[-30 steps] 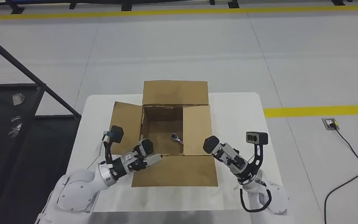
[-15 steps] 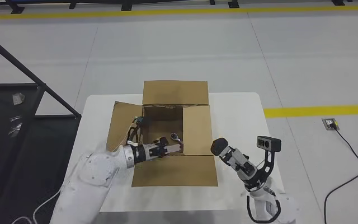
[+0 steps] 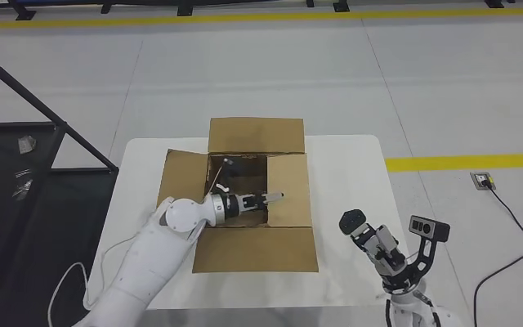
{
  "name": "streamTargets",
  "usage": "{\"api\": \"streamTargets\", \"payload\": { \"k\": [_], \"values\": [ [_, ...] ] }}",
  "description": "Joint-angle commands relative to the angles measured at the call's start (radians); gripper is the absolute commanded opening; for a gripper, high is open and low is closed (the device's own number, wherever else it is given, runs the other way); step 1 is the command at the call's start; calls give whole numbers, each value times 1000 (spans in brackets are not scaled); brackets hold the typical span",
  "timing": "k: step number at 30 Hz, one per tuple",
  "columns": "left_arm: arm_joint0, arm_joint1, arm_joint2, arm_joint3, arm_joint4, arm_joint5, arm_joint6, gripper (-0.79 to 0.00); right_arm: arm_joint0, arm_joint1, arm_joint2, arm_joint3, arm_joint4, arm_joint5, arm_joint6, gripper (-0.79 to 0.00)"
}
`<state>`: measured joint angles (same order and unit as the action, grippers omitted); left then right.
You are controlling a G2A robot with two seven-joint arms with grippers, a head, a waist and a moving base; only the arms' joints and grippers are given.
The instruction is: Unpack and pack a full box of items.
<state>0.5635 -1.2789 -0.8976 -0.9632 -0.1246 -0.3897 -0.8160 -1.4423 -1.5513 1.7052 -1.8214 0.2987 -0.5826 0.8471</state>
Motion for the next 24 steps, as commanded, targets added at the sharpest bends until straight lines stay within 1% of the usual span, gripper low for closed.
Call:
{"api": "streamTargets", "payload": {
  "k": [1, 6, 12, 15, 19, 24],
  "values": [
    [-14, -14, 18, 40, -32, -33, -1, 0, 0, 4, -3, -1, -1, 3, -8, 0],
    [-40, -37, 37, 98, -87, -89, -12, 0, 8, 14, -11, 3, -7, 8, -24, 0],
    [-56, -46, 30, 112, -123, -123, -31, 0, 14, 26, -20, 4, -5, 8, -32, 0],
    [-55, -46, 19, 94, -136, -130, -38, 0, 17, 32, -23, 9, -1, 9, -35, 0],
    [-46, -45, 4, 45, -155, -133, -45, 0, 22, 40, -26, 13, 8, 5, -38, 0],
    [-34, -53, 14, -35, -139, -119, 3, 0, 15, 49, -4, 5, 24, -16, -66, 0]
  ]
}}
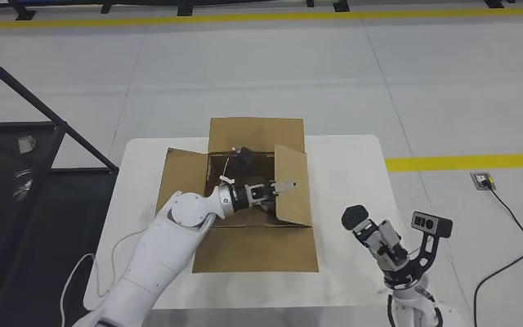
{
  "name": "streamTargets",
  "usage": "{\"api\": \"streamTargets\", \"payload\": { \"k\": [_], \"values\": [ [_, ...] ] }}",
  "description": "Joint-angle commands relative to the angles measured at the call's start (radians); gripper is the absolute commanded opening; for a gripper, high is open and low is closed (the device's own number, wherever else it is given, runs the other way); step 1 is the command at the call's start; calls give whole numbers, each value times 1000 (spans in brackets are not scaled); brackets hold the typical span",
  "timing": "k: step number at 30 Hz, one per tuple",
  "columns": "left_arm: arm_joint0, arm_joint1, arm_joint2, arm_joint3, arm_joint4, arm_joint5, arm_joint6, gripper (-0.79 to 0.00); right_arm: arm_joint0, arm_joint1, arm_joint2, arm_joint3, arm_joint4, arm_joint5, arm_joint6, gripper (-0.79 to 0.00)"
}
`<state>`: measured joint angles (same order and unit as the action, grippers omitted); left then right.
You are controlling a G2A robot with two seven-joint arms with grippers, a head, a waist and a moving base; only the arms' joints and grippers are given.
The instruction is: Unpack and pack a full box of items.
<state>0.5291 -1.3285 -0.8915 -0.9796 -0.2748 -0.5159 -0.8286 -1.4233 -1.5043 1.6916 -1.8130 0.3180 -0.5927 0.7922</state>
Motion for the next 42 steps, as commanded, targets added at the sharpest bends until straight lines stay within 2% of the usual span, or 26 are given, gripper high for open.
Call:
{"api": "streamTargets", "payload": {
  "k": [1, 7, 14, 16, 20, 26, 42],
  "values": [
    [-1, -7, 15, -28, 20, 14, 31, 0, -8, 4, 18, -8, 10, -12, -20, 0],
    [-30, -51, 91, -16, 43, 44, 128, 0, -74, 15, 87, -55, 56, -66, -72, 0],
    [-108, -128, 206, 98, 83, 77, 218, 0, -168, 25, 175, -90, 108, -111, -141, 0],
    [-133, -150, 233, 137, 76, 107, 208, 0, -191, 25, 190, -103, 126, -108, -182, 0],
    [-178, -193, 271, 207, 71, 152, 213, 0, -195, 25, 191, -106, 128, -104, -187, 0],
    [-222, -244, 307, 286, 73, 189, 197, 0, -195, 25, 191, -106, 128, -104, -187, 0],
    [-255, -337, 327, 430, 66, 147, 193, 0, -207, 36, 184, -135, 81, -105, -195, 0]
  ]
}}
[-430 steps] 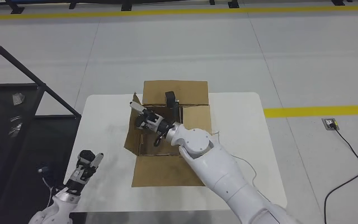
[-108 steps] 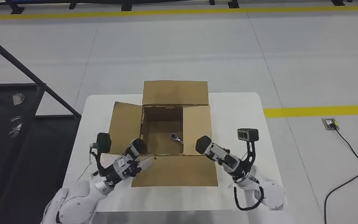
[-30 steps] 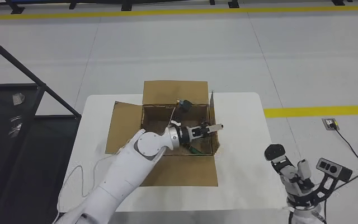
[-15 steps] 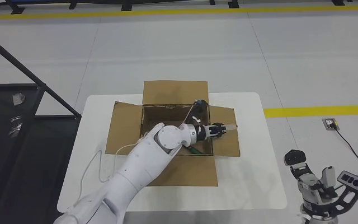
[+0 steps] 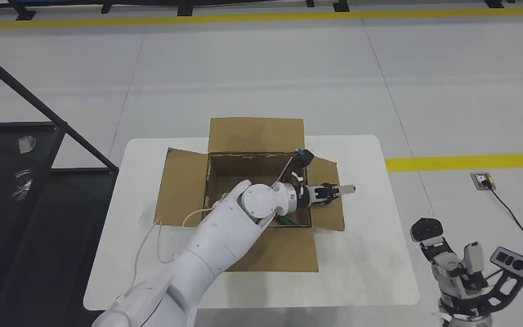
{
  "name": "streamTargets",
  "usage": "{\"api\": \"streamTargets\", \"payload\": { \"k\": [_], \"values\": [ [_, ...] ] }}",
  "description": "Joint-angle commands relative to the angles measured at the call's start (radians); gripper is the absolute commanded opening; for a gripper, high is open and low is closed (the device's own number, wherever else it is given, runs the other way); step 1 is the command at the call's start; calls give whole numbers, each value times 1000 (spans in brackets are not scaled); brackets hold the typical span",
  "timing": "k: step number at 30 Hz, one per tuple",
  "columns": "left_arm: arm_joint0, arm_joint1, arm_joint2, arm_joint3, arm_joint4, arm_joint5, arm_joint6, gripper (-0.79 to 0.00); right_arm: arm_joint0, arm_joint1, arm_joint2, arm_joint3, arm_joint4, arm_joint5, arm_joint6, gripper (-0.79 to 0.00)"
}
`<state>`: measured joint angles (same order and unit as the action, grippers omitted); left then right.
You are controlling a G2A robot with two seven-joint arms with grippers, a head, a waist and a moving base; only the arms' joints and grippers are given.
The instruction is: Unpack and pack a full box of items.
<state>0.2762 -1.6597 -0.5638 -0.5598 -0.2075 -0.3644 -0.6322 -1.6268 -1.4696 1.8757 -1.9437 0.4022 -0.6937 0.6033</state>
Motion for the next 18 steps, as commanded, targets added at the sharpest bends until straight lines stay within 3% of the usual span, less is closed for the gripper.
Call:
{"api": "streamTargets", "payload": {
  "k": [1, 6, 10, 14, 18],
  "values": [
    [-3, -10, -2, 18, -3, -11, -6, 0, -7, 2, 1, -5, -6, -6, -12, 0],
    [-10, -19, -25, 56, -26, -56, -33, 0, -14, 5, -1, -5, -8, -23, -41, 0],
    [-19, -11, -64, 64, -55, -110, -65, 0, 1, 9, -6, -4, -31, -22, -57, 0],
    [-25, 19, -124, 50, -83, -170, -111, 0, 33, 12, -21, -13, -95, -7, -86, 0],
    [-8, 75, -228, -10, -139, -231, -176, 0, 86, 16, -55, -41, -209, 31, -105, 0]
  ]
}}
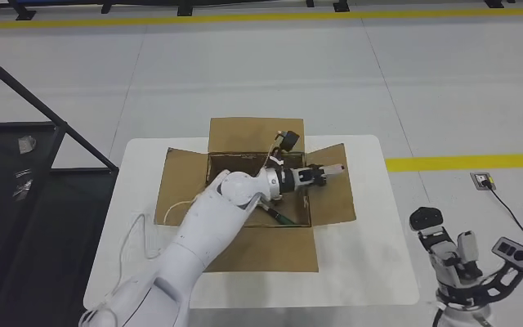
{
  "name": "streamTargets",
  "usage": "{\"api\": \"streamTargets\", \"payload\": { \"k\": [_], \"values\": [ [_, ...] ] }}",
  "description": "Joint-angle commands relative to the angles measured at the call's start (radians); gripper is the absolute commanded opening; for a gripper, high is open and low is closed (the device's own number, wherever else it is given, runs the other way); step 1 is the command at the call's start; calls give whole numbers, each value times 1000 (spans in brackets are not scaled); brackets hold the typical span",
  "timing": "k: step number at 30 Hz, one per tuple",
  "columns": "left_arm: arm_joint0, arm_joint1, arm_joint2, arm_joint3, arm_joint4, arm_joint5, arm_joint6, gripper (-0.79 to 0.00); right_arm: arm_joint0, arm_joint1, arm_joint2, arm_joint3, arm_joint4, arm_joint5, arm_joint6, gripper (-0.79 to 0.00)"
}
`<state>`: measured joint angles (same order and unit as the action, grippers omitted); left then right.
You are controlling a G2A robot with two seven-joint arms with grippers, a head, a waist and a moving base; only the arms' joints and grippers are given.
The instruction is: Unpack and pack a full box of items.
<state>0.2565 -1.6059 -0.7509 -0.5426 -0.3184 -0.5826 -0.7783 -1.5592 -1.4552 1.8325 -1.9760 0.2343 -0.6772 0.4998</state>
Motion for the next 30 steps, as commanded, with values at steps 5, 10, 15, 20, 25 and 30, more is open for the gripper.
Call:
{"api": "streamTargets", "payload": {
  "k": [5, 10, 15, 20, 25, 30],
  "values": [
    [102, 136, -252, -199, -64, -25, -134, 0, 115, 5, -95, -63, -264, 69, -12, 0],
    [345, 257, -552, -582, -37, 91, -207, 0, 241, 5, -233, -82, -547, 168, -14, 0],
    [650, 325, -837, -982, -21, 220, -220, 0, 421, -1, -429, 9, -814, 356, 30, 0],
    [831, 349, -1007, -1119, -59, 242, -201, 0, 634, -18, -631, 220, -1063, 536, 117, 0],
    [932, 361, -1090, -1134, -96, 210, -203, 0, 835, -43, -790, 510, -1279, 659, 168, 0],
    [986, 369, -1108, -1116, -140, 176, -238, 0, 977, -71, -844, 782, -1293, 742, 234, 0]
  ]
}}
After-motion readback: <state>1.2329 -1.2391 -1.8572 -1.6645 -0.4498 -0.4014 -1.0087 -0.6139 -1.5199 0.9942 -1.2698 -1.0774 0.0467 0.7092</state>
